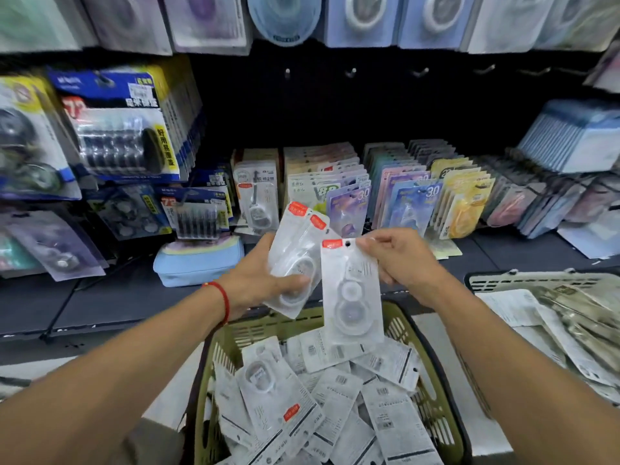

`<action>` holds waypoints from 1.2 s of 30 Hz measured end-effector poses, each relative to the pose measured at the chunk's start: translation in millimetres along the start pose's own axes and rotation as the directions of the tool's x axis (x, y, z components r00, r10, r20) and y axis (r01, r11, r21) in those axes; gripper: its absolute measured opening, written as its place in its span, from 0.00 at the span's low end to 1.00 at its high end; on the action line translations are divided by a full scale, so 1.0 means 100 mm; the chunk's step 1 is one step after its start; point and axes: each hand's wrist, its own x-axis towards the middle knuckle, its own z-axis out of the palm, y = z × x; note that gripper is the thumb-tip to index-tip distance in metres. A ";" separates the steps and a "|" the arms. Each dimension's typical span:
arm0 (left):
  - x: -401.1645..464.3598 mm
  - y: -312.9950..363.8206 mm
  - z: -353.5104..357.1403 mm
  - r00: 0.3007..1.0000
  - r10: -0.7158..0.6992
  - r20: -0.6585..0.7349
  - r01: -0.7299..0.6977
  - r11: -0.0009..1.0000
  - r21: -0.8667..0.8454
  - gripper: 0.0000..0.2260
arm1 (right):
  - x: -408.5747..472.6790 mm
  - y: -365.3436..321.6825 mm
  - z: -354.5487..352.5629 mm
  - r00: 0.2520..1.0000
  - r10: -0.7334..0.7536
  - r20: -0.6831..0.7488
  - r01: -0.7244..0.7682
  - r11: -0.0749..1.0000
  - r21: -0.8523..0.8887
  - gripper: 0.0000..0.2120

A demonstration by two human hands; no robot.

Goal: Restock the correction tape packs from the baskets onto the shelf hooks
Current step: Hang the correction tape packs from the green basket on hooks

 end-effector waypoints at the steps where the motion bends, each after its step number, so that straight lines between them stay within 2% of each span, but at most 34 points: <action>1: 0.01 0.07 0.00 1.000 0.021 0.016 -0.019 0.996 -0.088 0.42 | 0.04 -0.10 0.03 0.999 -0.019 -0.036 0.020 0.999 0.050 0.10; 5: 0.03 0.26 -0.07 0.995 0.098 0.020 -0.086 0.943 -0.322 0.39 | 0.27 -0.44 0.29 0.983 -0.102 -0.152 0.112 0.992 0.058 0.14; 10: 0.02 0.40 -0.30 0.981 0.160 -0.112 -0.193 0.880 -0.433 0.34 | 0.43 -0.90 0.54 0.974 -0.182 -0.133 0.185 0.983 0.009 0.16; 11: 0.02 0.45 -0.36 0.973 0.175 -0.150 -0.225 0.864 -0.451 0.32 | 0.43 -0.96 0.55 0.975 -0.196 -0.105 0.194 0.981 -0.029 0.19; 13: 0.03 0.54 -0.48 0.950 0.199 -0.242 -0.295 0.828 -0.478 0.31 | 0.41 -1.02 0.61 0.979 -0.197 0.055 0.198 0.980 -0.031 0.26; 15: 0.04 0.61 -0.55 0.932 0.194 -0.306 -0.332 0.797 -0.504 0.33 | 0.42 -1.02 0.70 0.957 -0.195 0.213 0.195 0.980 0.021 0.25; 16: 0.05 0.63 -0.57 0.924 0.185 -0.336 -0.344 0.786 -0.513 0.34 | 0.44 -1.02 0.74 0.952 -0.210 0.221 0.203 0.978 0.052 0.23; 17: 0.06 0.65 -0.59 0.910 0.173 -0.376 -0.360 0.779 -0.513 0.35 | 0.48 -1.04 0.77 0.956 -0.233 0.181 0.222 0.972 0.079 0.20; 19: 0.06 0.65 -0.65 0.866 0.155 -0.475 -0.399 0.787 -0.470 0.35 | 0.59 -1.12 0.75 0.955 -0.295 0.010 0.292 0.951 0.104 0.16; 21: 0.07 0.62 -0.72 0.816 0.163 -0.554 -0.420 0.826 -0.376 0.33 | 0.72 -1.22 0.68 0.925 -0.363 -0.111 0.370 0.928 0.049 0.12; 23: 0.08 0.57 -0.77 0.791 0.171 -0.587 -0.413 0.857 -0.308 0.32 | 0.84 -1.29 0.62 0.915 -0.378 -0.140 0.386 0.922 0.033 0.13; 27: 0.06 0.53 -0.81 0.785 0.185 -0.592 -0.404 0.877 -0.261 0.32 | 0.95 -1.30 0.64 0.924 -0.327 -0.197 0.350 0.932 0.093 0.16; 33: 0.05 0.56 -0.80 0.766 0.232 -0.600 -0.420 0.887 -0.193 0.36 | 0.98 -1.28 0.74 0.865 -0.354 -0.355 0.412 0.906 0.099 0.11; 36: 0.08 0.57 -0.77 0.757 0.246 -0.605 -0.429 0.886 -0.176 0.35 | 1.05 -1.26 0.75 0.903 -0.331 -0.273 0.351 0.936 0.028 0.13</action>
